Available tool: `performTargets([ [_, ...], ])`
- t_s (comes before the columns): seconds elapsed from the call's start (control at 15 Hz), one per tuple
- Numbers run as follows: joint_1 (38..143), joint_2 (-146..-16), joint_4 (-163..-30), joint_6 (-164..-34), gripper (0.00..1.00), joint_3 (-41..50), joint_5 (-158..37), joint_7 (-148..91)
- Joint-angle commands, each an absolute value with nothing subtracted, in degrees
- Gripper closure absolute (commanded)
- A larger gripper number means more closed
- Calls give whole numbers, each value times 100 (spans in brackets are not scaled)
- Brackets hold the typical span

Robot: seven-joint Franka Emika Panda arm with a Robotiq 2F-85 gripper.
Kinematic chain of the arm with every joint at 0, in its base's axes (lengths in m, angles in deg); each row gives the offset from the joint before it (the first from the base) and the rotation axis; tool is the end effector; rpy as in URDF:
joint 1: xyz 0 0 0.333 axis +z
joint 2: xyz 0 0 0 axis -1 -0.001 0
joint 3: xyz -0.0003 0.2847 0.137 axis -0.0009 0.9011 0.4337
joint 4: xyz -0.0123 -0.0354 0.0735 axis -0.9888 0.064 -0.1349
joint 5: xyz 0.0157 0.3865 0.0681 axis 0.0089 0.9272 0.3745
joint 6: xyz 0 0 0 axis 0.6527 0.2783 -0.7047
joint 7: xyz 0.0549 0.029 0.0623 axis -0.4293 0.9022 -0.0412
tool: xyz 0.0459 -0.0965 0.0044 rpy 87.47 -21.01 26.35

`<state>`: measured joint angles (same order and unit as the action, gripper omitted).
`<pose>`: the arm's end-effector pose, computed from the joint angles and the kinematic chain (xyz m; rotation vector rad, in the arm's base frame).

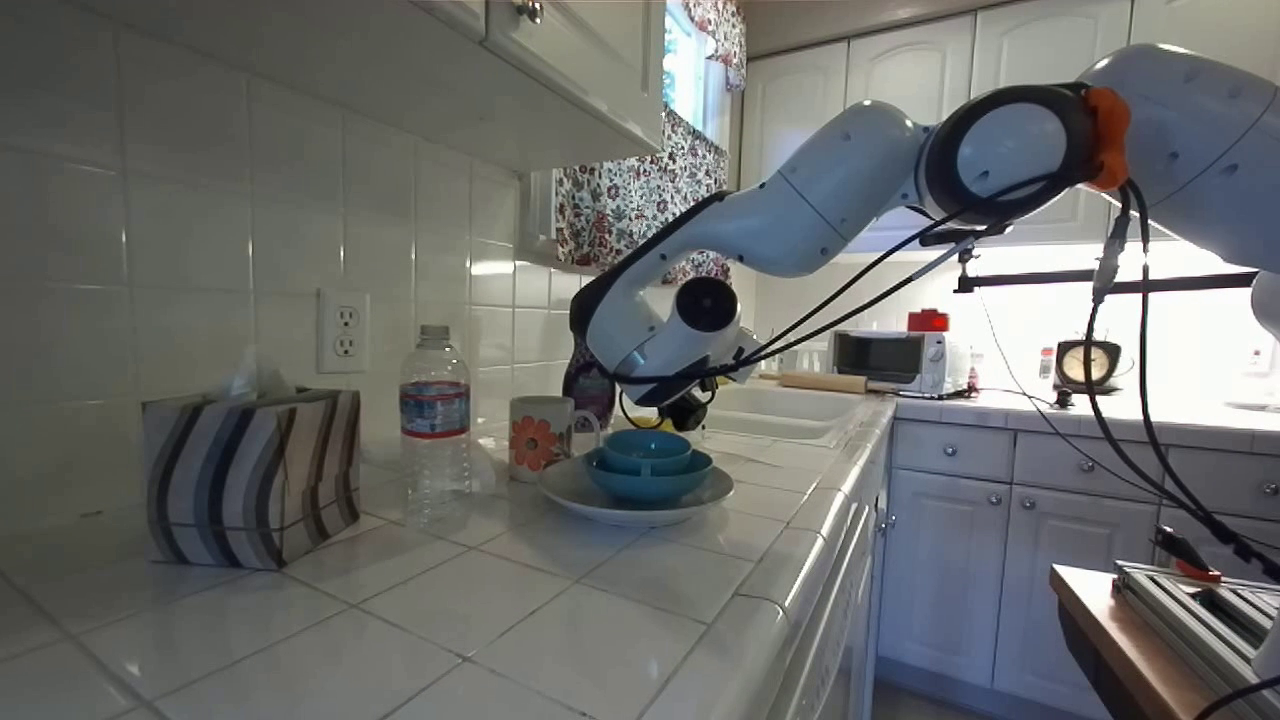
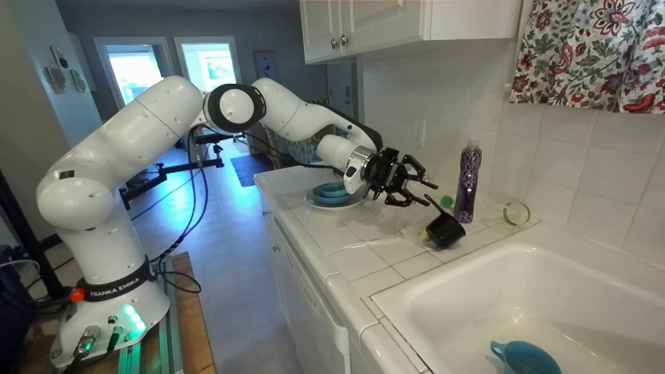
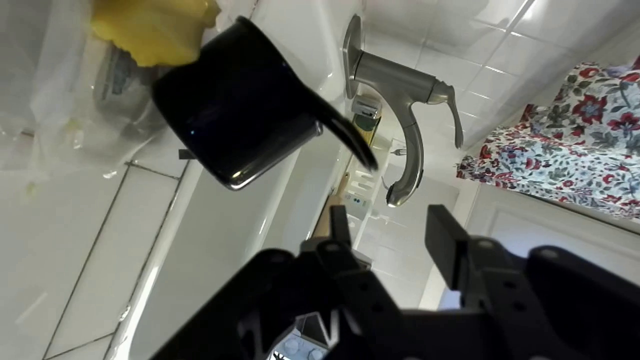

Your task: Pour the liquid in the black measuring cup into the sink then place the cup back on the counter.

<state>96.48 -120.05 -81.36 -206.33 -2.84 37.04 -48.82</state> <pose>0.6172 -0.1461 0.2777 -0.7204 2.3411 -1.9380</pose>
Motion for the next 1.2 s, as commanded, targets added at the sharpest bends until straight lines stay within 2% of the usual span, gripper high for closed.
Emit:
performTargets([
  [0.0, 9814, -12116, -7965, -20761, 24, -465, 3877, -4736],
  [0.2, 10277, -12274, -7973, -20759, 4, -1151, 3861, -4703],
  [0.27, 10404, -12309, -7971, -20759, 1, -1367, 3909, -4743],
  [0.67, 10979, -12642, -7881, -20758, 0, -2353, 4467, -4704],
  [1.13, 10978, -12520, -8110, -20634, 0, -2304, 4290, -4815],
])
